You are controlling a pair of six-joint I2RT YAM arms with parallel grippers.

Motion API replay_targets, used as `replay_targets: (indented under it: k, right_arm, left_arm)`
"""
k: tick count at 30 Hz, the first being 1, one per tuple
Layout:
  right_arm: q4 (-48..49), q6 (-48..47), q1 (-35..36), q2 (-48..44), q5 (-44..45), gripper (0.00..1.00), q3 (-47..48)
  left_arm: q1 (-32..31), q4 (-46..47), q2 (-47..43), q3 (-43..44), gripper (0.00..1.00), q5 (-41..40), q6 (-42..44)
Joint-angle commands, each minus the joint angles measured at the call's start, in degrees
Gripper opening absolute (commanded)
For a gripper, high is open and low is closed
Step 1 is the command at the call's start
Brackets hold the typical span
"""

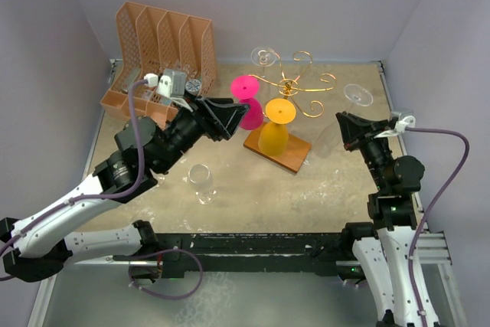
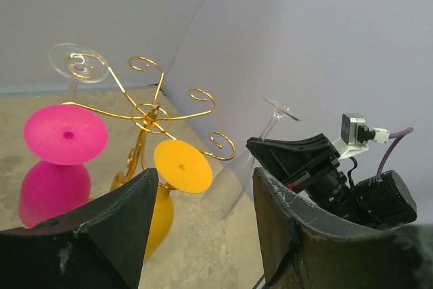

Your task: Place the wine glass upside down on the wine glass rack

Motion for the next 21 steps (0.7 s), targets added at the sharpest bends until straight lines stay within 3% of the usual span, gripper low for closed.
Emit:
replay_targets:
  k: [1,14,21]
  right_arm:
    - [15.2,-1.3,0.0,1.5,-3.7,0.00,-3.0]
    - [32.0,-0.5,0.8,8.8,-9.4,0.00,-8.6]
    - [36.3,-1.6,1.9,12.0,-9.5,0.00,-11.1]
  left_arm:
    - [0.0,-2.3,-3.7,-1.1,0.56,-3.6,2.0]
    - [0.0,-8.2,-8.1,-1.9,0.56,-5.7,3.9]
    - [0.0,-9.2,-8.6,-1.9,0.57,-5.9,4.3]
